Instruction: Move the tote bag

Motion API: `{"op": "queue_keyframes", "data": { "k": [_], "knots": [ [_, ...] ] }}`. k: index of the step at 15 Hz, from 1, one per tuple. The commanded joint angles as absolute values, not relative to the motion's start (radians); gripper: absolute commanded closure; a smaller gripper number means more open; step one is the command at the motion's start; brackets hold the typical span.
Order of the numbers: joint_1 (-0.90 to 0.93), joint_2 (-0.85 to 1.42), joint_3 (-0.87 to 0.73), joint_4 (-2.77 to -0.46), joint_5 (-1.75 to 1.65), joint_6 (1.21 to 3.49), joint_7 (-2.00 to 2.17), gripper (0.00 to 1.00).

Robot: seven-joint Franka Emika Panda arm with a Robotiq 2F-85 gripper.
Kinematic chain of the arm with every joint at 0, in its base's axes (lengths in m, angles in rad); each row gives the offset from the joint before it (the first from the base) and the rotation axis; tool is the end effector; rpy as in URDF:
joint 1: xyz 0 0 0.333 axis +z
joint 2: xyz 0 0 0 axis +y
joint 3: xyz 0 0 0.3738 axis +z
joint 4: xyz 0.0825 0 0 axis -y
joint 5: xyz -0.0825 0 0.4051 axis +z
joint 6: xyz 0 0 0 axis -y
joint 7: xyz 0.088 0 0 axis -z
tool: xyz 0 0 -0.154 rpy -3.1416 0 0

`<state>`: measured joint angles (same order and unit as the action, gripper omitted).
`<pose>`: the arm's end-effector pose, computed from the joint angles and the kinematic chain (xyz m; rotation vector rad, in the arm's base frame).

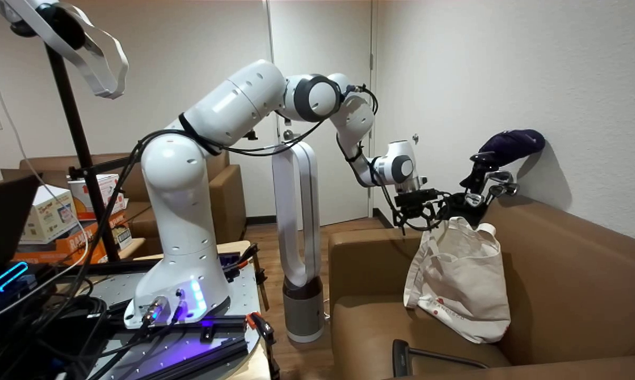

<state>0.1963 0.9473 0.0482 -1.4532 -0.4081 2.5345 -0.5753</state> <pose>0.7743 0.1797 0.1015 2.4605 1.5385 0.1437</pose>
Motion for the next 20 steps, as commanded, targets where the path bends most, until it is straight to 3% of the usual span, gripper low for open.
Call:
{"op": "queue_keyframes", "data": {
  "k": [1, 15, 16, 17, 20],
  "knots": [
    [0.224, 0.912, 0.012, -1.493, -0.451, 2.573, -0.485, 0.0],
    [0.194, 1.059, -0.033, -1.399, -0.515, 2.642, -0.469, 0.0],
    [0.195, 1.067, -0.034, -1.395, -0.519, 2.649, -0.474, 0.25],
    [0.197, 1.072, -0.037, -1.394, -0.522, 2.661, -0.474, 0.26],
    [0.196, 1.08, -0.036, -1.393, -0.52, 2.68, -0.477, 0.46]
  ]
}}
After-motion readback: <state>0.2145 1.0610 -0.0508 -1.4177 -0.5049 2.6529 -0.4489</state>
